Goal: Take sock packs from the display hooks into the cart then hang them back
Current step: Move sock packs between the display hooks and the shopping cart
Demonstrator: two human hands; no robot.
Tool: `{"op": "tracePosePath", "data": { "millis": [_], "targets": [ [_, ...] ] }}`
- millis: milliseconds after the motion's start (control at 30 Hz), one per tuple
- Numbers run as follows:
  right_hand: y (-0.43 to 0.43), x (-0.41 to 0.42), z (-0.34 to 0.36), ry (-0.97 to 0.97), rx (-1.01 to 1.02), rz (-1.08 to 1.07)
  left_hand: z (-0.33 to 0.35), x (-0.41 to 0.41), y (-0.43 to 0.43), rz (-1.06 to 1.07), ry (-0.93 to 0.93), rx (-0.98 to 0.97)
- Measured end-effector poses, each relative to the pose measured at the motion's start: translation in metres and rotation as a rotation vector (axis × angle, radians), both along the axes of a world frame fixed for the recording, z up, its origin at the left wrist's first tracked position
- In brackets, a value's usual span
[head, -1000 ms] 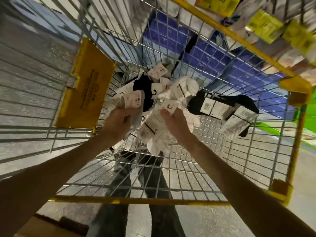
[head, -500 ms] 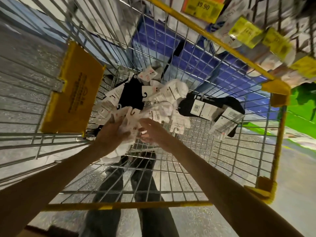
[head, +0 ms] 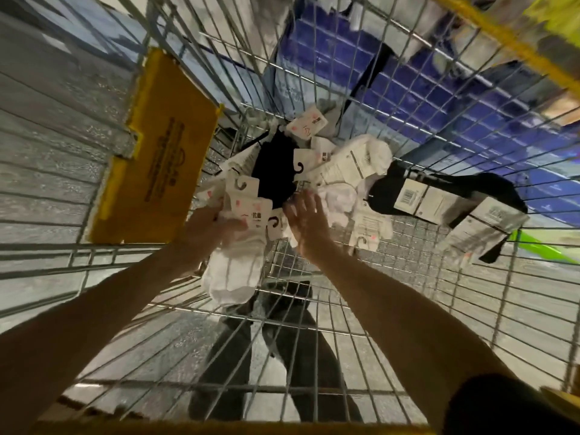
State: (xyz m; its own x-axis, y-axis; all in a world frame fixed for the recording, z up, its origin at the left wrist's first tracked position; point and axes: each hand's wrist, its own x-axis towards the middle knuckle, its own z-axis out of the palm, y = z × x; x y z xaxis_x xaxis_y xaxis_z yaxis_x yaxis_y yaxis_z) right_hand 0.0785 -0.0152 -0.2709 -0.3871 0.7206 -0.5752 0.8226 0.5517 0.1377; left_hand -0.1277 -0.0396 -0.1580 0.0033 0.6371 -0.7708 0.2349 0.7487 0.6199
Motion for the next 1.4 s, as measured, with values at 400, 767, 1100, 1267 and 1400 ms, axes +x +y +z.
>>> {"op": "tracePosePath", "data": {
  "millis": [400,767,1100,1267,1400],
  "targets": [
    [0.01,0.064,0.056,1.302,-0.476,-1.017,0.024,0.003,0.006,0.11,-0.047,-0.109],
    [0.013,0.099,0.171,1.759,-1.06,-1.505,0.046,0.031,0.026,0.211,-0.092,-0.041],
    [0.016,0.083,0.204,1.837,-1.071,-1.706,0.075,0.047,0.031,0.185,-0.123,-0.02],
    [0.012,0.08,0.219,1.978,-1.245,-1.631,0.092,0.052,0.031,0.176,-0.136,0.002],
    [0.005,0.079,0.232,1.89,-1.276,-1.502,0.115,0.061,0.035,0.176,-0.19,0.034]
  ]
}}
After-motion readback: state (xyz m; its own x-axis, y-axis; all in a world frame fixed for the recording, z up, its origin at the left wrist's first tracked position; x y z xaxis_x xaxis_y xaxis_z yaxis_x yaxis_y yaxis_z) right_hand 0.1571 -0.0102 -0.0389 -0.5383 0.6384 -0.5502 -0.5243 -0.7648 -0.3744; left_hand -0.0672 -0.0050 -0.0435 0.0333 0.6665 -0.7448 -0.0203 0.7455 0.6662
